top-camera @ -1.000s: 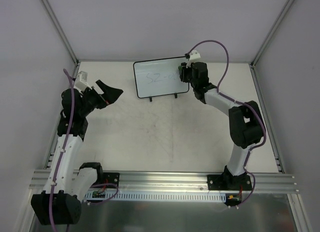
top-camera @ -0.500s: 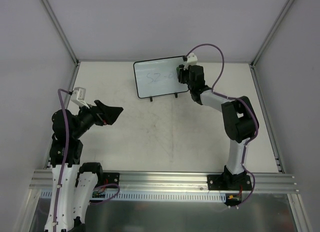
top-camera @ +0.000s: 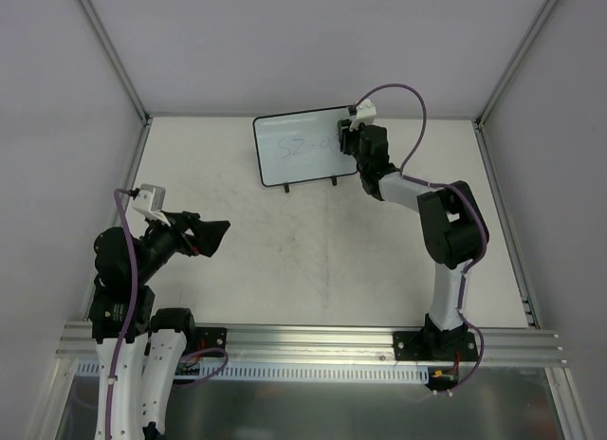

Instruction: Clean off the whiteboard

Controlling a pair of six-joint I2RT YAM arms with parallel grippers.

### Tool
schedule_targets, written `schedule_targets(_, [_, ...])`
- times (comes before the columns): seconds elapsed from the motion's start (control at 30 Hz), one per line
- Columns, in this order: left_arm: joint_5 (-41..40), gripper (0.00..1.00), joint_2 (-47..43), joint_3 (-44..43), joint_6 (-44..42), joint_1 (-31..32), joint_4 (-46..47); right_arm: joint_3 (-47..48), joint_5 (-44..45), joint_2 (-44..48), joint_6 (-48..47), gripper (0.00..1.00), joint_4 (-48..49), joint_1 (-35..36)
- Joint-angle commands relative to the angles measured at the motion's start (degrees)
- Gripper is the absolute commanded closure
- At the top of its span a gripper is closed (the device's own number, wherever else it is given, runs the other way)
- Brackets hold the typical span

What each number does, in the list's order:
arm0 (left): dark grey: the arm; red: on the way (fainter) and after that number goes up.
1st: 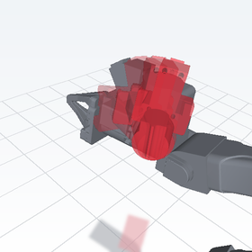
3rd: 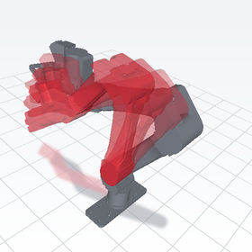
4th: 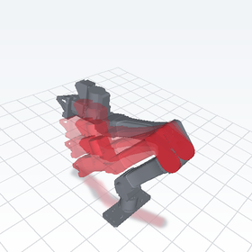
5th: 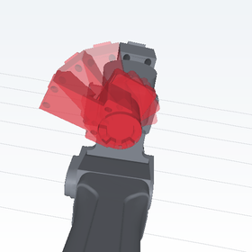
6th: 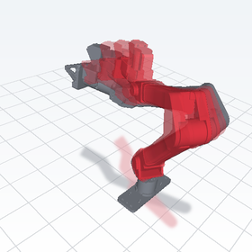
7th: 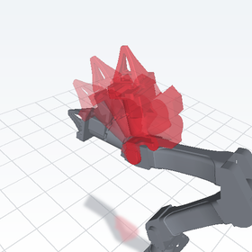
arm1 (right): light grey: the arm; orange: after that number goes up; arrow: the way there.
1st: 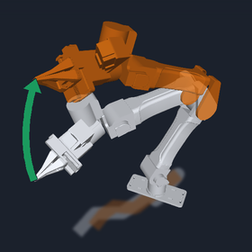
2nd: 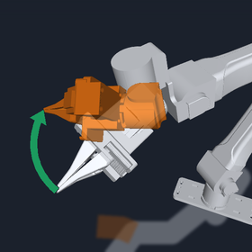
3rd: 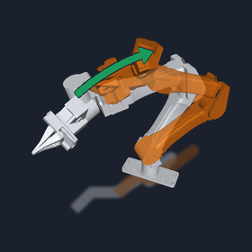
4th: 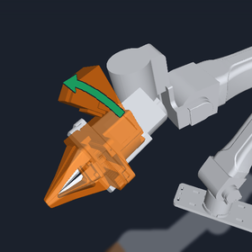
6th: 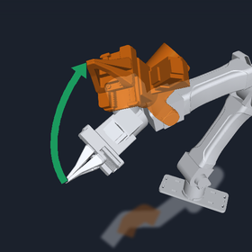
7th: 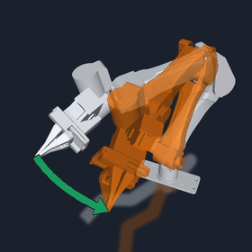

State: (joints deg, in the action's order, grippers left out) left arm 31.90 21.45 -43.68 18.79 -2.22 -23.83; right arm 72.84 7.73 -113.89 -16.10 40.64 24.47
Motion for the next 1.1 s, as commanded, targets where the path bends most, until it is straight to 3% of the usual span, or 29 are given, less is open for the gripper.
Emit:
schedule_targets(0.0, [-1.2,0.01,0.0,-0.8,-2.4,0.2,-0.8,1.4,1.2,-1.2,-1.5,0.98,4.3,0.1])
schedule_targets(0.53, [-2.2,0.01,0.1,-0.5,-2.2,0.2,-0.9,0.0,1.6,-1.8,-3.1,0.99,4.3,5.6])
schedule_targets(0.77, [-3.9,0.01,6.9,-1.7,-0.8,0.2,0.1,-1.9,4.0,0.4,-3.9,0.99,5.1,5.5])
schedule_targets(1.07, [-1.6,0.01,18.4,-0.9,12.6,-0.1,16.1,-8.0,3.1,7.7,-2.0,0.99,7.3,3.4])
